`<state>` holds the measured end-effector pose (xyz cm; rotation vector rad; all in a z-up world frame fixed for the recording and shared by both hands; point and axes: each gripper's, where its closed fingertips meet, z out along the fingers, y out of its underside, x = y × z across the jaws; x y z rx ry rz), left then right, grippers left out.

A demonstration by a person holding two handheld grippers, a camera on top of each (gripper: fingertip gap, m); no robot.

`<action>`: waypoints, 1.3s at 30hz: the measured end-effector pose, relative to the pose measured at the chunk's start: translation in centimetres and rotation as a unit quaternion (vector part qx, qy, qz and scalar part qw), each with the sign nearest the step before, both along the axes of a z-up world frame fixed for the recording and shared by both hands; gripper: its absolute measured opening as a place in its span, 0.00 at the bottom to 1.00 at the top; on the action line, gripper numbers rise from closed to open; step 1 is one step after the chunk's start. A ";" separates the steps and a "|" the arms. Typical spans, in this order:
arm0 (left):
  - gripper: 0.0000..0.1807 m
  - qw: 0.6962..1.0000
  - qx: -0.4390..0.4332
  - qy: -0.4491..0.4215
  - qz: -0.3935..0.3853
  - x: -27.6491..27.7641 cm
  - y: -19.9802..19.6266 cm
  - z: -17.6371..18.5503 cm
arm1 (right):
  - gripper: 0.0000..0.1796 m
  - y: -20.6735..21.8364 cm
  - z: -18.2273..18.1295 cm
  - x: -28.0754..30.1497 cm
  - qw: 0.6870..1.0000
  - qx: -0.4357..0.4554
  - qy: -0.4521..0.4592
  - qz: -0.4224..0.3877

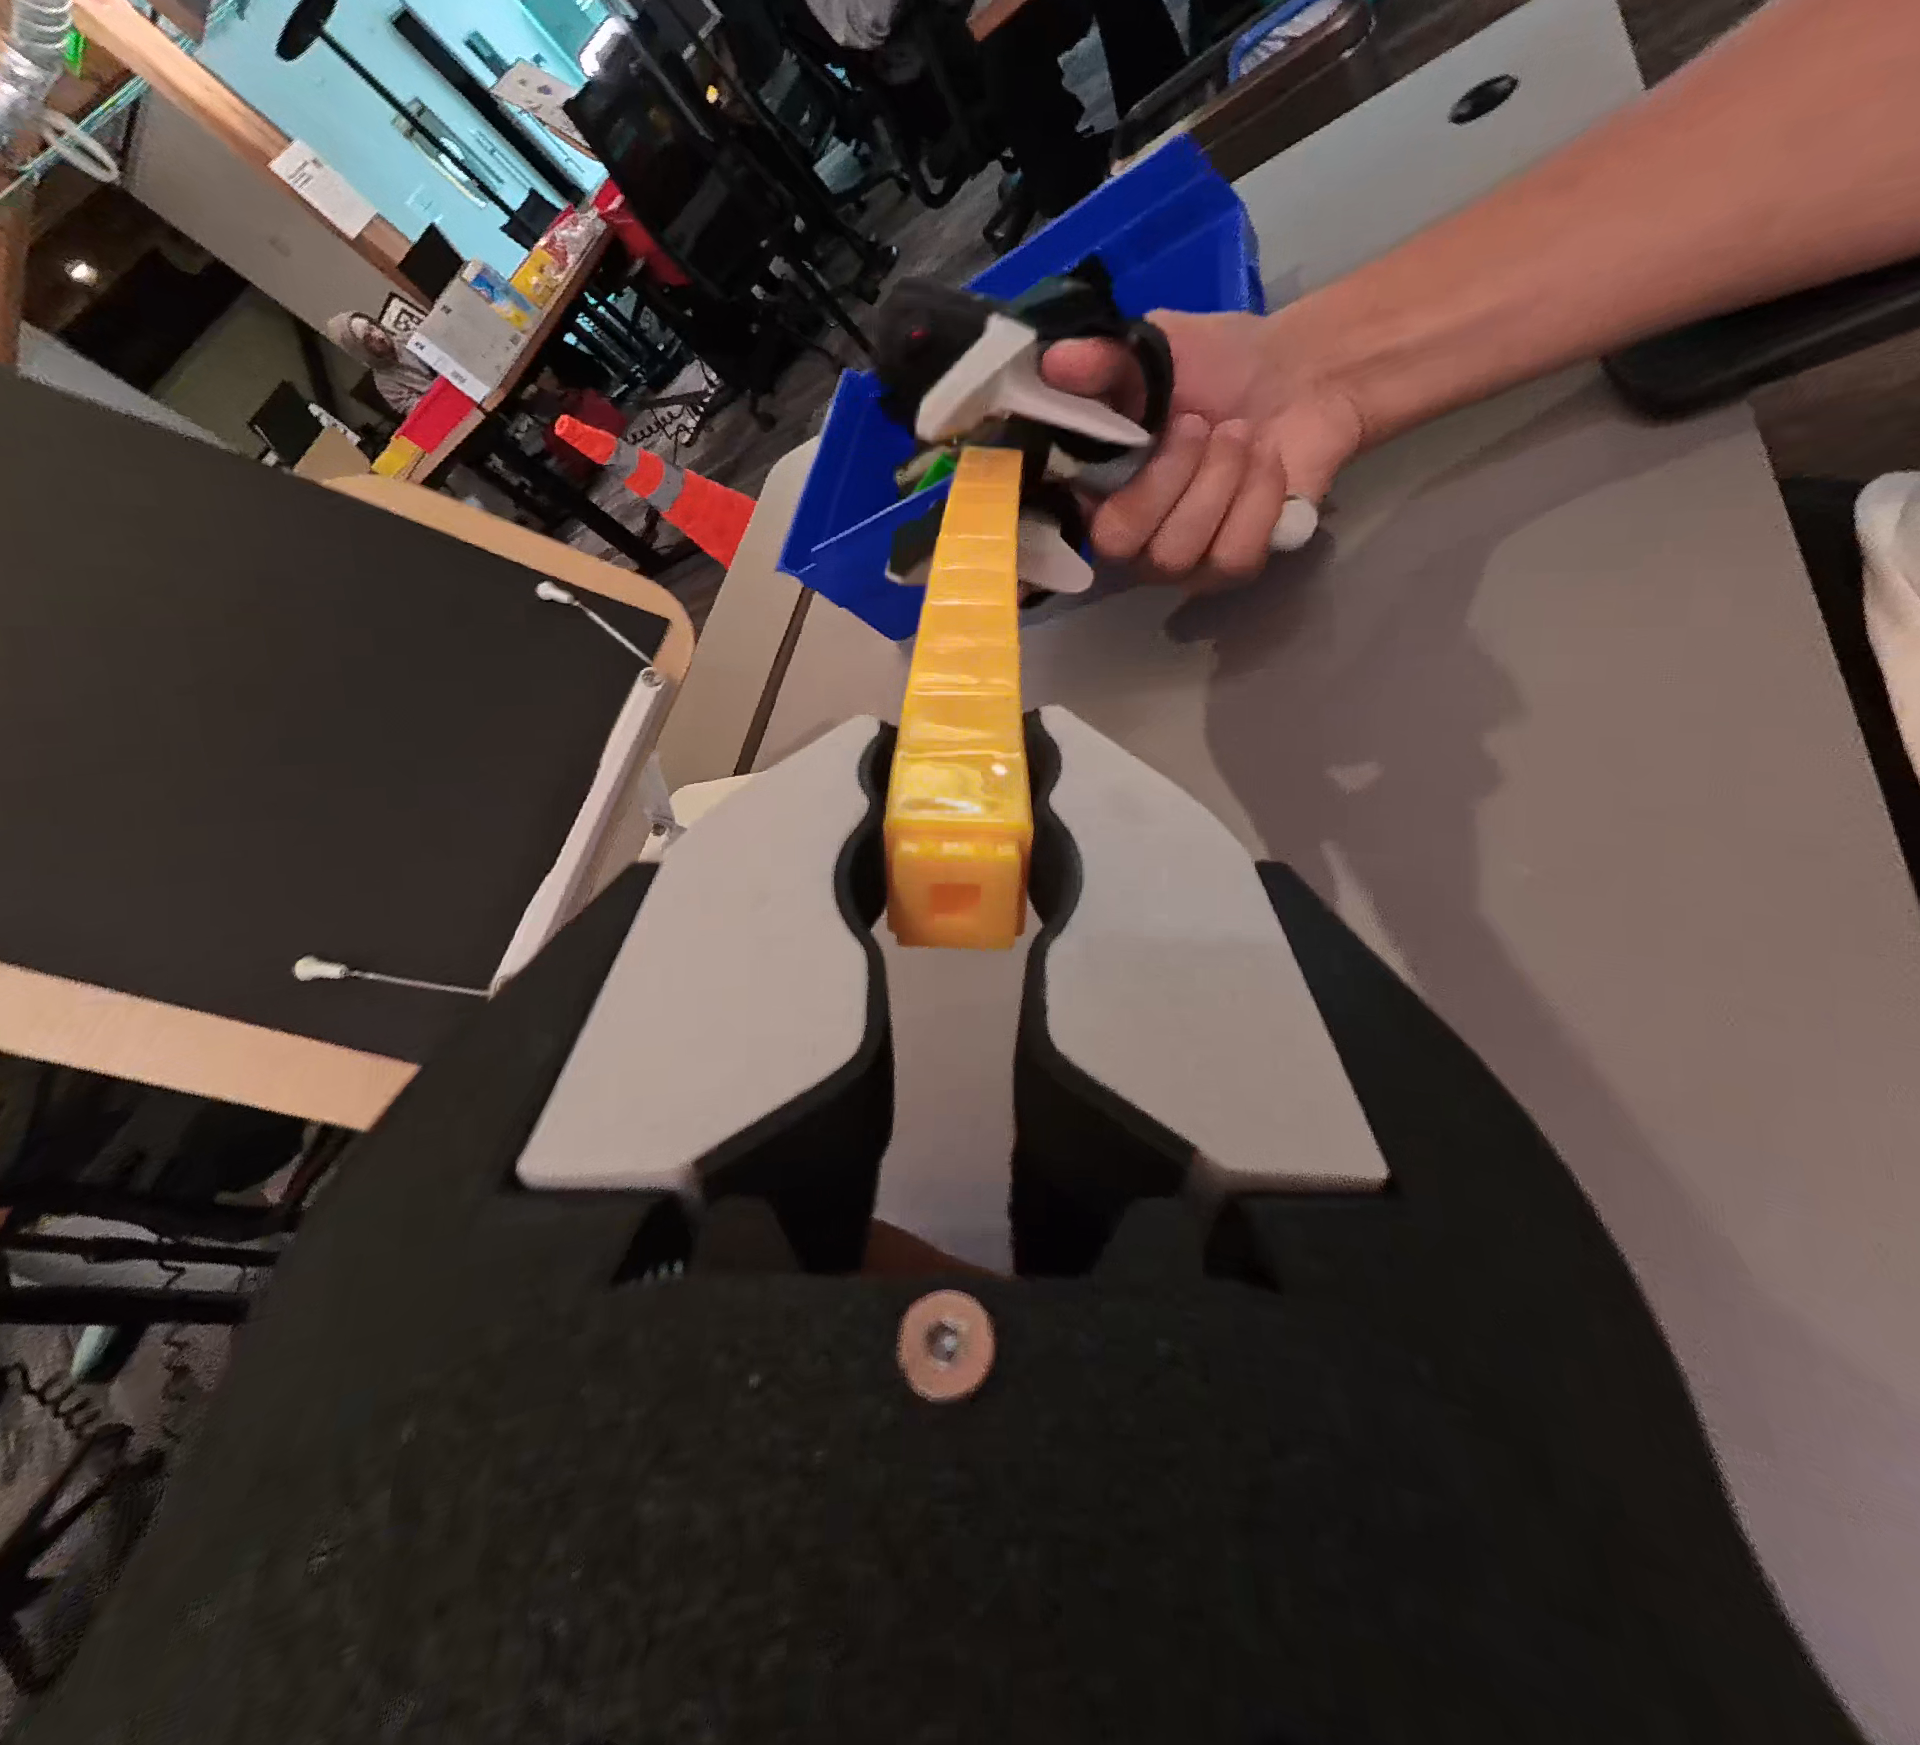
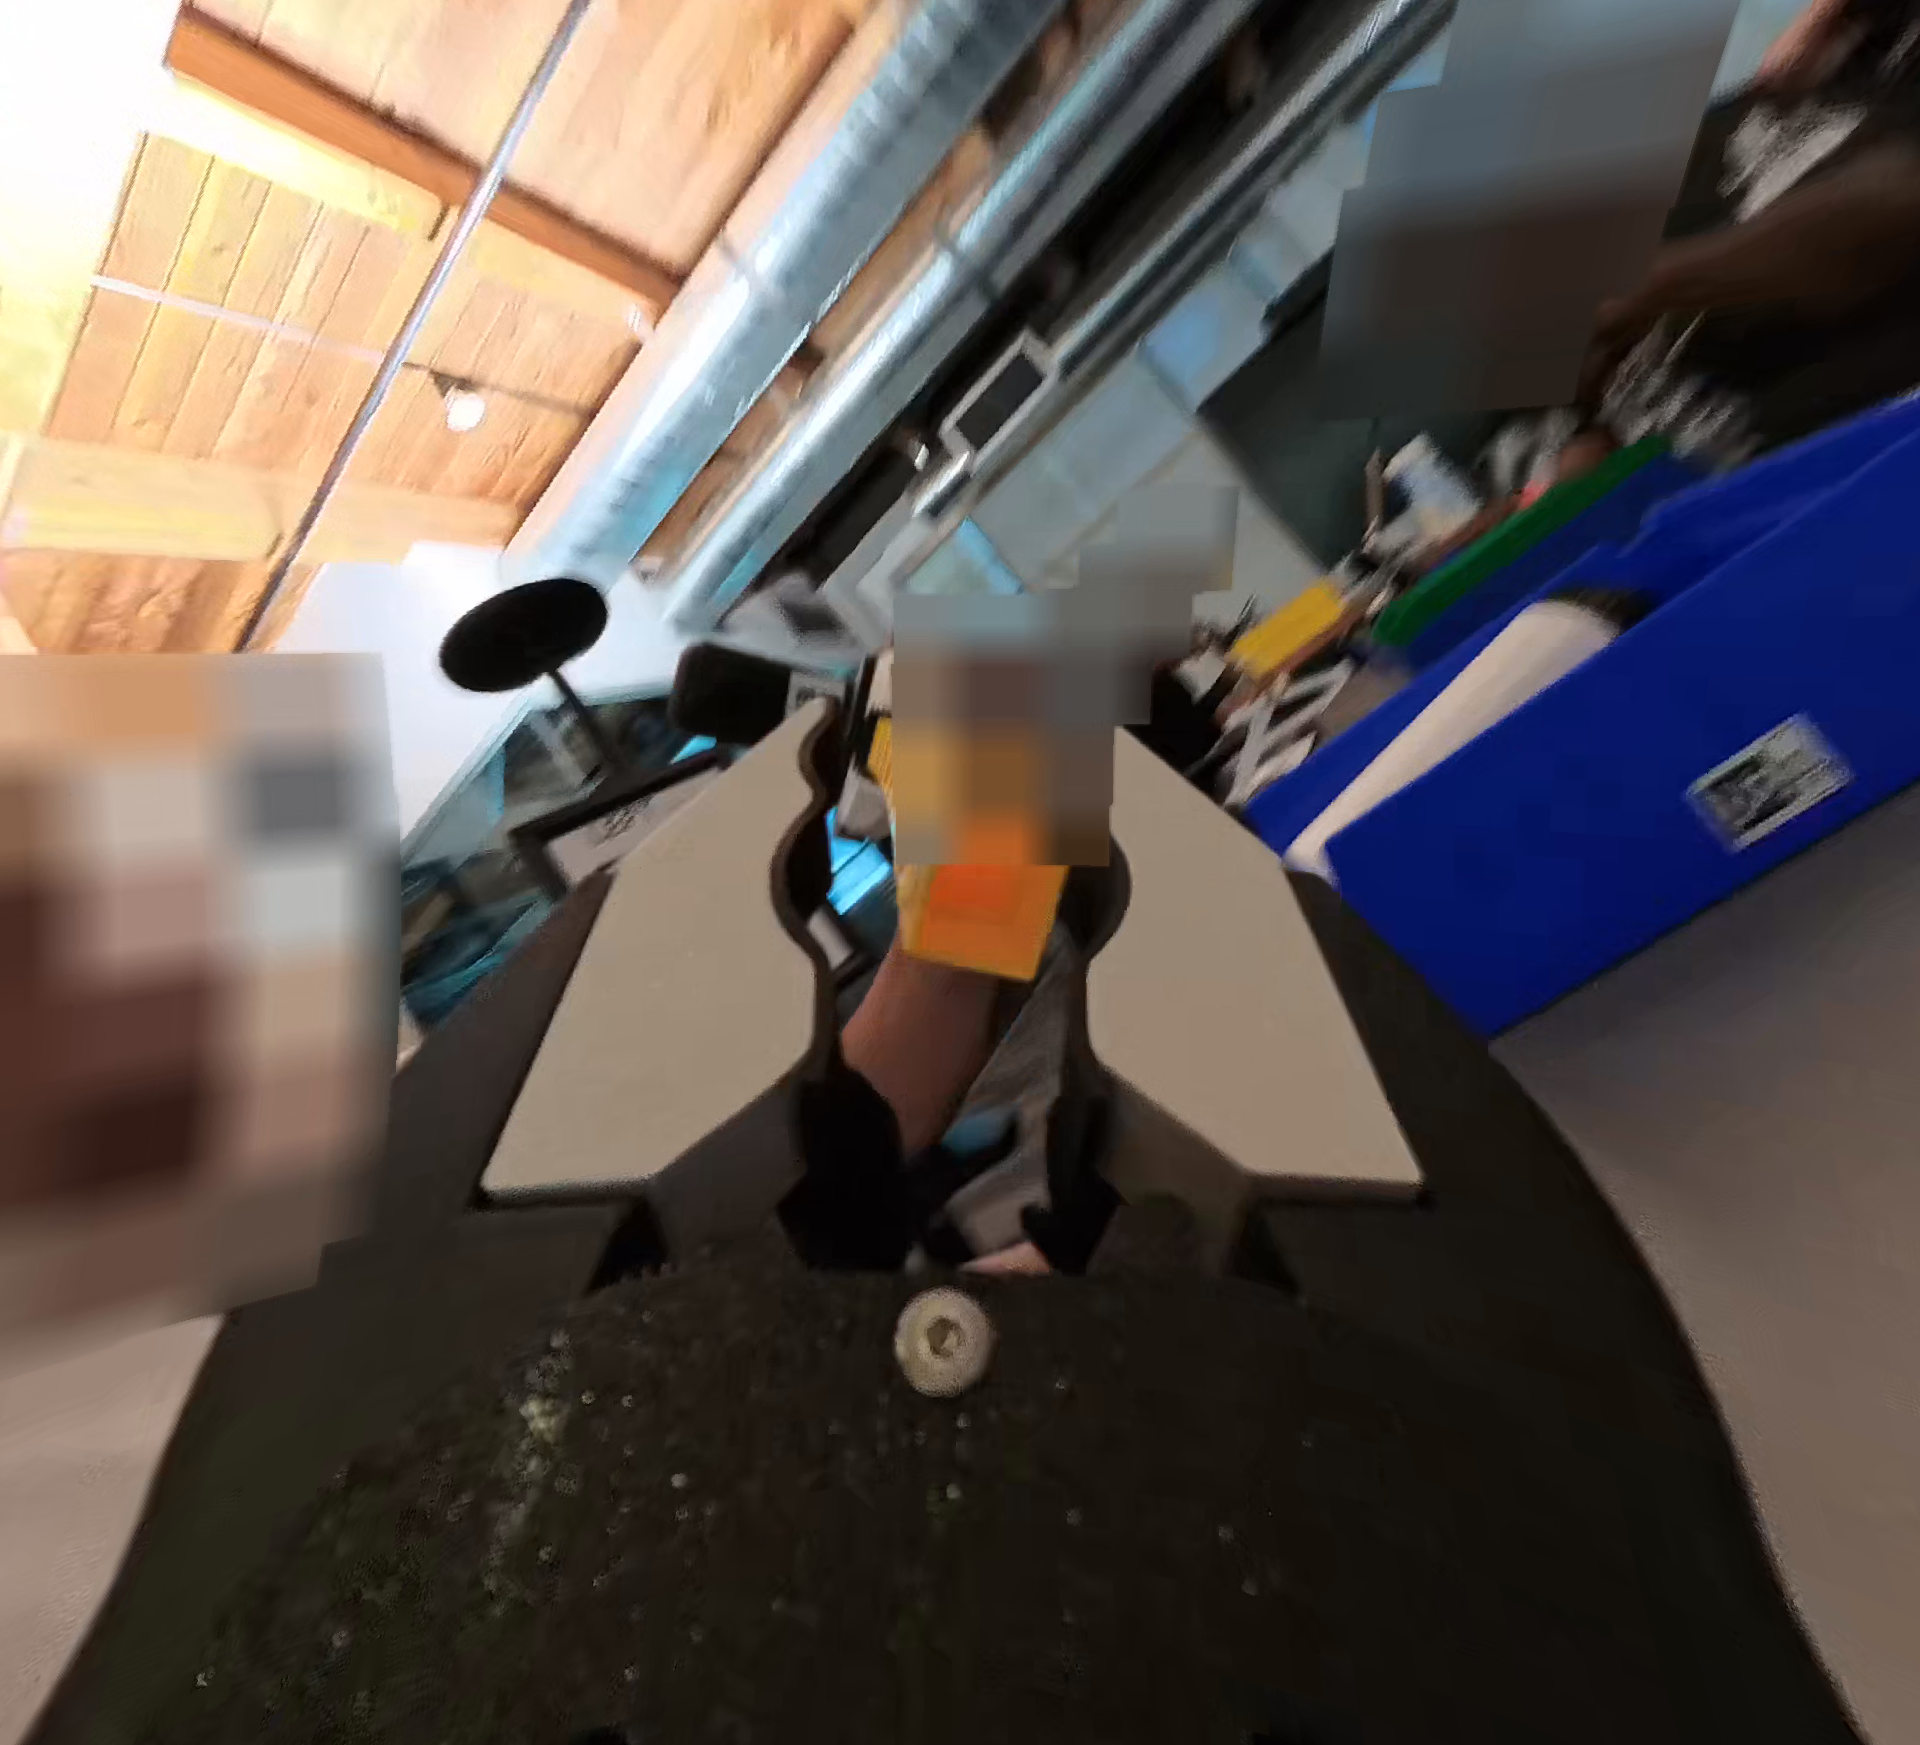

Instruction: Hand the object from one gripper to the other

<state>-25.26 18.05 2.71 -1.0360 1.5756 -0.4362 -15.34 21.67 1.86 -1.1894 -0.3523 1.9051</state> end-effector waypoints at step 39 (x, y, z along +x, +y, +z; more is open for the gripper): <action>0.20 0.982 -0.173 0.027 0.073 2.4 2.5 -5.0 | 0.13 2.7 -4.1 -6.6 0.245 0.542 -0.589 -0.547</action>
